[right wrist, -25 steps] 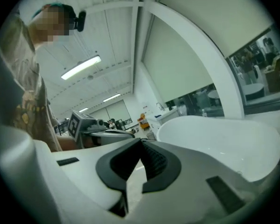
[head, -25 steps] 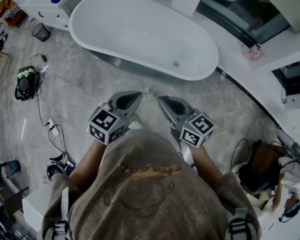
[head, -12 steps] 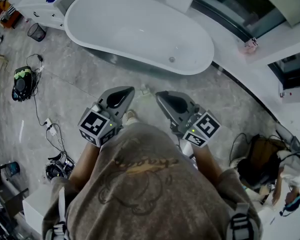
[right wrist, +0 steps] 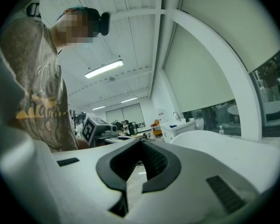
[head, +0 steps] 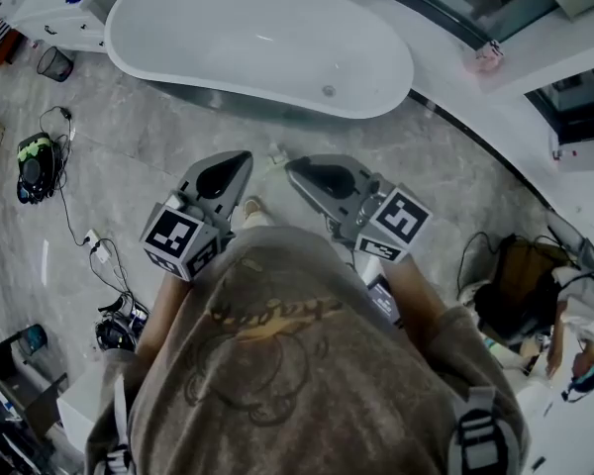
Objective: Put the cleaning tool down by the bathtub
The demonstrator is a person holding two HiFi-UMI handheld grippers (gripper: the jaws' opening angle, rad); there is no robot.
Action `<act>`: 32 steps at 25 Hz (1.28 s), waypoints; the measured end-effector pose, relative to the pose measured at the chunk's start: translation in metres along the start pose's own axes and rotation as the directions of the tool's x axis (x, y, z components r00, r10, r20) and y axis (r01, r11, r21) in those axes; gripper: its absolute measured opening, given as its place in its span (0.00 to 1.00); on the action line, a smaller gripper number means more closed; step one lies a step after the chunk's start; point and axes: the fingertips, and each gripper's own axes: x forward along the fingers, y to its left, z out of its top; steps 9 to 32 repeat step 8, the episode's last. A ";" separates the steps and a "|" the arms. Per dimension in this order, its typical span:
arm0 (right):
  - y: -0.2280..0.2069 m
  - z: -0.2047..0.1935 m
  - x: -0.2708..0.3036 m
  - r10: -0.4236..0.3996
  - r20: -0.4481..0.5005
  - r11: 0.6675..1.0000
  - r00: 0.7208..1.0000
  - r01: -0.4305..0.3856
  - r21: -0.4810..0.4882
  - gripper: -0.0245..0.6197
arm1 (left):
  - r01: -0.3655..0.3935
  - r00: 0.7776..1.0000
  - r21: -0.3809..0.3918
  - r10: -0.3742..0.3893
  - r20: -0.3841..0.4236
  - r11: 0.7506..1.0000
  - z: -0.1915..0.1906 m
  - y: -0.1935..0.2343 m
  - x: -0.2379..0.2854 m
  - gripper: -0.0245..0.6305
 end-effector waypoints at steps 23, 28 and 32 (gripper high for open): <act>0.001 -0.010 0.002 0.085 -0.035 0.996 0.996 -0.085 -0.012 0.04 | -0.045 0.999 -0.010 0.045 -0.001 0.999 -0.007 0.004 -0.003 0.04; 0.001 -0.010 0.002 0.085 -0.035 0.996 0.996 -0.085 -0.012 0.04 | -0.045 0.999 -0.010 0.045 -0.001 0.999 -0.007 0.004 -0.003 0.04; 0.001 -0.010 0.002 0.085 -0.035 0.996 0.996 -0.085 -0.012 0.04 | -0.045 0.999 -0.010 0.045 -0.001 0.999 -0.007 0.004 -0.003 0.04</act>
